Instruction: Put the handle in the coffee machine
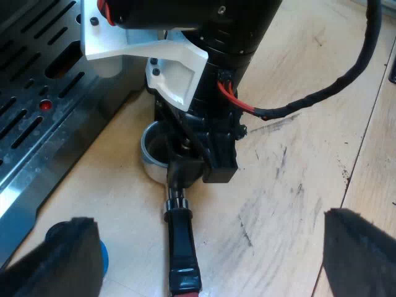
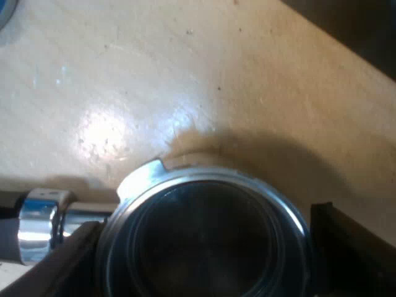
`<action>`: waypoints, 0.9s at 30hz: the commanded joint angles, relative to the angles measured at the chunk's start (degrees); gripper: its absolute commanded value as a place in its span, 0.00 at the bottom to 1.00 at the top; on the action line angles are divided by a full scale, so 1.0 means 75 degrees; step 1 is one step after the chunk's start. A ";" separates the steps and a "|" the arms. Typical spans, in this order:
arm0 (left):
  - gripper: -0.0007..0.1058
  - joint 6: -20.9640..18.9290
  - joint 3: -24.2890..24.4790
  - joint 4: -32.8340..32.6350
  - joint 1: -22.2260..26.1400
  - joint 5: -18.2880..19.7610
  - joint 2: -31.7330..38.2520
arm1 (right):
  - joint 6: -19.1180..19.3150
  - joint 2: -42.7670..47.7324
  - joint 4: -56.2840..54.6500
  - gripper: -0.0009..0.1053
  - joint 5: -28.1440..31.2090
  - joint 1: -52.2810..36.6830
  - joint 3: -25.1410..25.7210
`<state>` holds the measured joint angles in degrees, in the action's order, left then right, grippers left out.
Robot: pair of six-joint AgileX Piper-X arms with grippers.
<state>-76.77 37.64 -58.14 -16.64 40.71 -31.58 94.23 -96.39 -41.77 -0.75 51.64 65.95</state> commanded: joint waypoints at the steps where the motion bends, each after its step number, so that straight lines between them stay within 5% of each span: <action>1: 0.71 0.0017 0.0024 -0.0015 0.0025 -0.0016 -0.0010 | -0.0070 0.0089 -0.0300 0.01 -0.0068 -0.0004 0.0027; 14: 0.71 0.0962 0.0024 -0.0035 0.0025 0.0332 -0.0010 | -0.1292 0.1067 -0.1491 0.01 -0.0068 -0.0004 0.0027; 27: 0.71 0.1253 0.0002 -0.0040 -0.0282 0.0329 -0.0587 | -0.2147 0.2067 -0.2312 0.01 -0.0174 -0.0004 0.0155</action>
<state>-67.97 37.64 -58.41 -17.63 42.31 -35.26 78.86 -82.13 -58.49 -0.88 51.64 66.11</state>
